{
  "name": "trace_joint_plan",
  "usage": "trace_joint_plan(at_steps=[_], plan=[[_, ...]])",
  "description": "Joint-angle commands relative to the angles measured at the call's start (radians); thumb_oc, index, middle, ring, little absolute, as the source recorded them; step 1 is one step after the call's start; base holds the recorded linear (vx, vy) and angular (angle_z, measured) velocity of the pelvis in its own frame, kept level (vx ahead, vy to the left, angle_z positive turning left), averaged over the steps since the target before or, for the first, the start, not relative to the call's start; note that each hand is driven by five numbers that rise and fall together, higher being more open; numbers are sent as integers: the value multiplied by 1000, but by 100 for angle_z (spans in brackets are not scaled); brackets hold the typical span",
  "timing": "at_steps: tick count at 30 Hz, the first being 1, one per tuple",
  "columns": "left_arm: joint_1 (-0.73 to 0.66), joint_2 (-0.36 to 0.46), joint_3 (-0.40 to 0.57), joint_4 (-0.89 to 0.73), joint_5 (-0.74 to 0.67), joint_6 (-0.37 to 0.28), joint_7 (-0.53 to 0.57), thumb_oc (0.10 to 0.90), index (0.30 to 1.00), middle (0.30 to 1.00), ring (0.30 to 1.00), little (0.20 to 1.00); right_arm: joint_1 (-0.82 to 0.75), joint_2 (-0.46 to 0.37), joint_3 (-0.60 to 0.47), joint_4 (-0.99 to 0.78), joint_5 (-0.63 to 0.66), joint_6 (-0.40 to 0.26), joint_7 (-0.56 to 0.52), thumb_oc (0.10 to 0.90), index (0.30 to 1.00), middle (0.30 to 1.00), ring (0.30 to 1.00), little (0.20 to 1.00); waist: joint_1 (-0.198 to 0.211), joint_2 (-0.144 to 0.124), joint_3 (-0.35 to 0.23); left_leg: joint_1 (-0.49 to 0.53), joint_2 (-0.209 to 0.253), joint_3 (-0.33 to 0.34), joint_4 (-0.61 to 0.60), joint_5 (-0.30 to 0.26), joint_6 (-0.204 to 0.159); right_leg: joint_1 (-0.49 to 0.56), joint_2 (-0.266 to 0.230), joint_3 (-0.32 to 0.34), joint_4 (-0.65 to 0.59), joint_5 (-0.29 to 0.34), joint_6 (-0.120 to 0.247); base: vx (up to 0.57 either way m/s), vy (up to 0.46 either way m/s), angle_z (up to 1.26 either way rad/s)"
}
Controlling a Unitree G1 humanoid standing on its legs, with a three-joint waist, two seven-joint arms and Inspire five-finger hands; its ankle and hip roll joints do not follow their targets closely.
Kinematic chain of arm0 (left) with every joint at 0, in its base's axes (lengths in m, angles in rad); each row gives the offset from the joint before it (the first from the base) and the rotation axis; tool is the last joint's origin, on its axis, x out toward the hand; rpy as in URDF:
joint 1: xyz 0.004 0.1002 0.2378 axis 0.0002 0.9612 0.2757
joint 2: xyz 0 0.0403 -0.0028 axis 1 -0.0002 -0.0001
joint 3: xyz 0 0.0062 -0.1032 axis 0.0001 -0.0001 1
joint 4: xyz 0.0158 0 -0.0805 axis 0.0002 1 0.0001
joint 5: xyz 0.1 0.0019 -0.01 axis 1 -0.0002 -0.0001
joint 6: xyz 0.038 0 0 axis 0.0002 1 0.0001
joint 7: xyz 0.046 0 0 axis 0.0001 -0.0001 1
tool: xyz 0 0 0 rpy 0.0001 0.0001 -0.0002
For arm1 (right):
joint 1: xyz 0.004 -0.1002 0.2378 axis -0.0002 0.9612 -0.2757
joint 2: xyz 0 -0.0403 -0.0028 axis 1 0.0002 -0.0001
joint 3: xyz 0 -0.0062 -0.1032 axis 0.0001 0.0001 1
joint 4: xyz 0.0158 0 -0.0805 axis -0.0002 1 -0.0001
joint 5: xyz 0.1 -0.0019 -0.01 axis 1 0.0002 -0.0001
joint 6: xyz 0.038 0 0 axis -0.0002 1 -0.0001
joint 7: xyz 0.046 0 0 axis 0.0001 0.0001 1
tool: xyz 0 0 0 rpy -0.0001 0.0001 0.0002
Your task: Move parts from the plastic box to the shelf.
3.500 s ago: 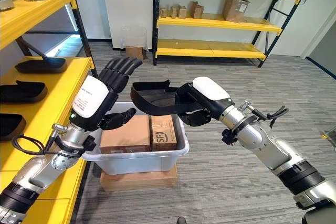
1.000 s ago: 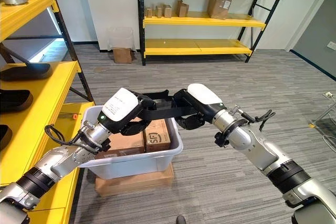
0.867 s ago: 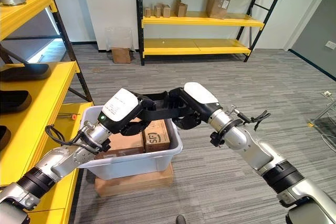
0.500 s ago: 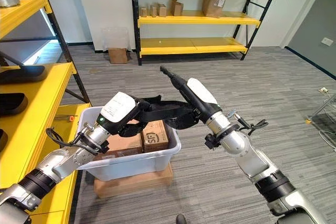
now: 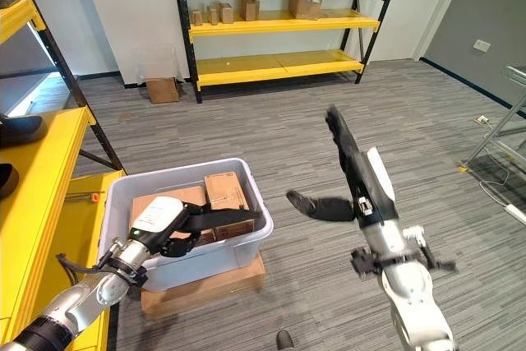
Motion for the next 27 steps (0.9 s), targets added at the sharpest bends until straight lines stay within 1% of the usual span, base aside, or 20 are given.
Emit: trace_joint_plan(at_steps=[1, 2, 3, 4, 8, 9, 12, 13, 14, 15, 18, 20, 21, 22, 23, 24, 25, 26, 27], plan=[[-149, -4, 125, -94, -37, -31, 103, 400, 300, 300, 300, 300, -106, -17, -103, -75, 91, -85, -8, 900, 1000, 1000, 1000, 1000, -11, 33, -10, 31, 4, -70, -1, -10, 17, 74, -1, -47, 54, -67, 23, 0, 0, 0], [-147, -3, 125, -96, -37, -31, 103, 400, 300, 300, 300, 300, -105, -16, -103, -75, 93, -86, -7, 900, 1000, 1000, 1000, 1000, -12, 32, -11, 31, 4, -71, -1, -10, 17, 74, -1, -47, 54, -67, 23, 0, 0, 0], [-128, -11, 150, -126, -41, -34, 106, 400, 300, 300, 300, 300, -73, 13, -109, -57, 112, -86, -10, 900, 1000, 1000, 1000, 1000, -14, 38, -8, 29, 5, -74, -1, -8, 16, 74, -1, -51, 58, -71, 21, 0, 0, 0], [-125, -11, 151, -129, -42, -33, 104, 400, 300, 300, 300, 300, -71, 13, -109, -59, 111, -86, -11, 900, 1000, 1000, 1000, 1000, -15, 38, -9, 29, 5, -75, -1, -8, 16, 74, -1, -51, 59, -72, 20, 0, 0, 0], [-100, -21, 187, -193, -54, -44, 115, 400, 300, 300, 300, 300, -57, 55, -86, -10, 131, -84, -20, 900, 1000, 1000, 1000, 1000, -10, 54, -4, 25, 6, -88, 0, -4, 17, 76, -1, -61, 76, -85, 12, -8, -5, 1], [-94, -23, 202, -228, -65, -47, 115, 400, 300, 300, 300, 300, -64, 57, -67, 2, 117, -81, -28, 900, 1000, 1000, 1000, 1000, -5, 61, -1, 22, 7, -97, 2, 1, 17, 76, 1, -65, 95, -98, 4, -42, -28, 5], [-87, -26, 220, -273, -81, -49, 118, 400, 300, 300, 300, 300, -77, 50, -40, 10, 107, -81, -31, 900, 1000, 1000, 1000, 1000, -1, 69, 8, 19, 15, -108, 6, 11, 17, 71, 7, -74, 127, -120, -7, -37, -37, 10], [-76, -31, 233, -302, -96, -53, 116, 400, 300, 300, 300, 300, -93, 43, -17, 19, 96, -77, -35, 900, 1000, 1000, 1000, 1000, 7, 78, 16, 18, 25, -120, 11, 23, 18, 64, 19, -81, 164, -142, -21, -45, -60, 13], [-75, -31, 234, -303, -96, -52, 116, 400, 300, 300, 300, 300, -94, 43, -16, 20, 96, -77, -35, 900, 1000, 1000, 1000, 1000, 5, 78, 16, 18, 25, -120, 11, 23, 17, 63, 20, -81, 166, -144, -21, -79, -112, 12], [-72, -33, 240, -324, -106, -51, 119, 400, 300, 300, 300, 300, -121, 33, 9, 24, 92, -78, -41, 900, 1000, 1000, 1000, 1000, 15, 87, 29, 7, 41, -135, 29, 40, 14, 48, 39, -90, 210, -171, -36, -81, -113, 7], [-57, -33, 252, -359, -110, -52, 122, 400, 300, 300, 300, 300, -159, 6, 40, 11, 70, -79, -47, 900, 1000, 1000, 1000, 1000, 32, 101, 53, -13, 77, -164, 54, 75, 10, 11, 75, -102, 299, -216, -62, -107, -166, 10], [-42, -32, 256, -379, -115, -53, 118, 400, 300, 300, 300, 300, -192, -5, 58, 5, 65, -83, -55, 900, 1000, 1000, 1000, 1000, 50, 107, 72, -34, 100, -187, 67, 106, 7, -18, 98, -111, 351, -237, -79, -112, -169, 15], [-42, -32, 259, -381, -115, -53, 116, 400, 300, 300, 300, 300, -196, -5, 59, 7, 65, -84, -55, 900, 1000, 1000, 1000, 1000, 48, 108, 73, -38, 103, -189, 69, 108, 6, -23, 100, -113, 358, -240, -81, -153, -250, 13], [-21, -36, 262, -395, -126, -59, 118, 400, 300, 300, 300, 300, -248, -10, 95, 11, 74, -88, -62, 900, 1000, 1000, 1000, 1000, 78, 111, 95, -63, 127, -212, 68, 161, -1, -44, 120, -118, 376, -252, -94, -143, -263, 11], [-10, -33, 265, -407, -121, -60, 116, 400, 300, 300, 300, 300, -278, -17, 116, 14, 65, -90, -70, 900, 1000, 1000, 1000, 1000, 92, 114, 106, -82, 138, -226, 61, 200, -11, -52, 129, -126, 374, -251, -103, -190, -327, 5], [-12, -31, 263, -413, -118, -58, 116, 400, 300, 300, 300, 300, -305, -23, 132, 15, 50, -93, -79, 900, 1000, 1000, 1000, 1000, 103, 118, 117, -105, 148, -236, 49, 253, -28, -54, 133, -142, 367, -250, -109, -159, -202, 4], [-15, -36, 259, -412, -122, -57, 118, 400, 300, 300, 300, 300, -317, -28, 136, 11, 44, -92, -87, 900, 1000, 1000, 1000, 1000, 111, 114, 129, -124, 150, -224, 48, 276, -31, -57, 128, -157, 364, -247, -112, -120, -116, 7], [-16, -36, 260, -412, -122, -56, 118, 400, 300, 300, 300, 300, -319, -28, 136, 13, 43, -92, -88, 900, 1000, 1000, 1000, 1000, 108, 114, 129, -127, 149, -229, 46, 280, -31, -58, 127, -160, 364, -247, -113, -133, -109, 26], [-23, -39, 253, -416, -127, -58, 116, 400, 300, 300, 300, 300, -331, -33, 138, 9, 39, -91, -96, 900, 1000, 1000, 1000, 1000, 113, 107, 137, -144, 144, -207, 53, 284, -25, -57, 118, -175, 356, -244, -118, -238, -217, 60]])
